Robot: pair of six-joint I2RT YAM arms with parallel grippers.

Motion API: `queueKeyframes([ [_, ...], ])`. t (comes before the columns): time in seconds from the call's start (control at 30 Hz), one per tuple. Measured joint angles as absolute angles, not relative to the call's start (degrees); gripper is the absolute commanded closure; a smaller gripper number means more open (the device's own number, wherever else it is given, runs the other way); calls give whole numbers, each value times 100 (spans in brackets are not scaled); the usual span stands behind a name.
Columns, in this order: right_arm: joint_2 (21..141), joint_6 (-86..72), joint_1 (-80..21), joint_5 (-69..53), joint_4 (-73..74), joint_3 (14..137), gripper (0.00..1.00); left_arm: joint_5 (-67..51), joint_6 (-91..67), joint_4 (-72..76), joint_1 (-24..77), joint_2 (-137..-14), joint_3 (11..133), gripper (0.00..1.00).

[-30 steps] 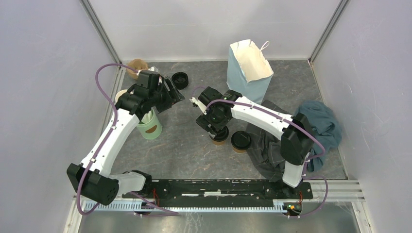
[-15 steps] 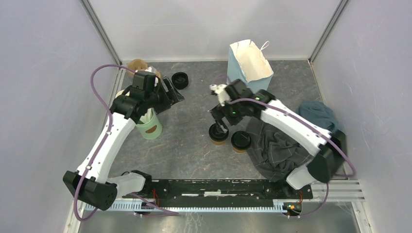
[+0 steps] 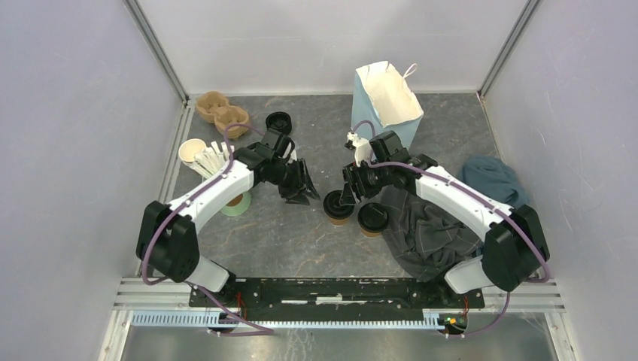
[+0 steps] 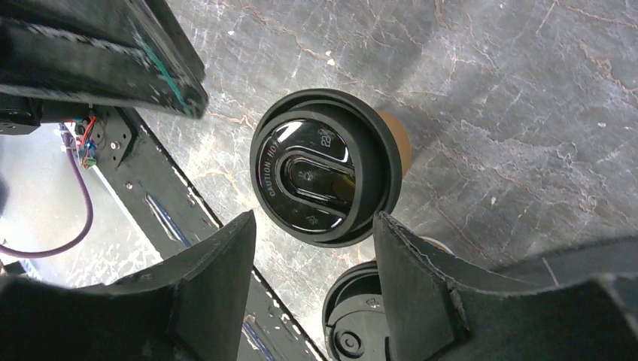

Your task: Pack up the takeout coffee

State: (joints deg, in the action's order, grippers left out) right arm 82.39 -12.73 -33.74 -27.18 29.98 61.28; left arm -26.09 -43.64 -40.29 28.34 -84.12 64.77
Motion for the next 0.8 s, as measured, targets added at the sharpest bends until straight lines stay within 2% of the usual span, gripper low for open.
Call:
queueKeyframes([
  [0.2,8359,-1306,-3374,-2762,2738,6128,44,-2764,-4359,-3992,2902,-8650,6396,52],
  [0.47,8473,-1304,-3374,-2762,2679,6128,47,-2919,-4359,-3726,2936,-8790,6383,54],
  [0.8,8558,-1302,-3374,-2768,2659,6128,50,-3022,-4346,-3625,3044,-9131,6379,68],
])
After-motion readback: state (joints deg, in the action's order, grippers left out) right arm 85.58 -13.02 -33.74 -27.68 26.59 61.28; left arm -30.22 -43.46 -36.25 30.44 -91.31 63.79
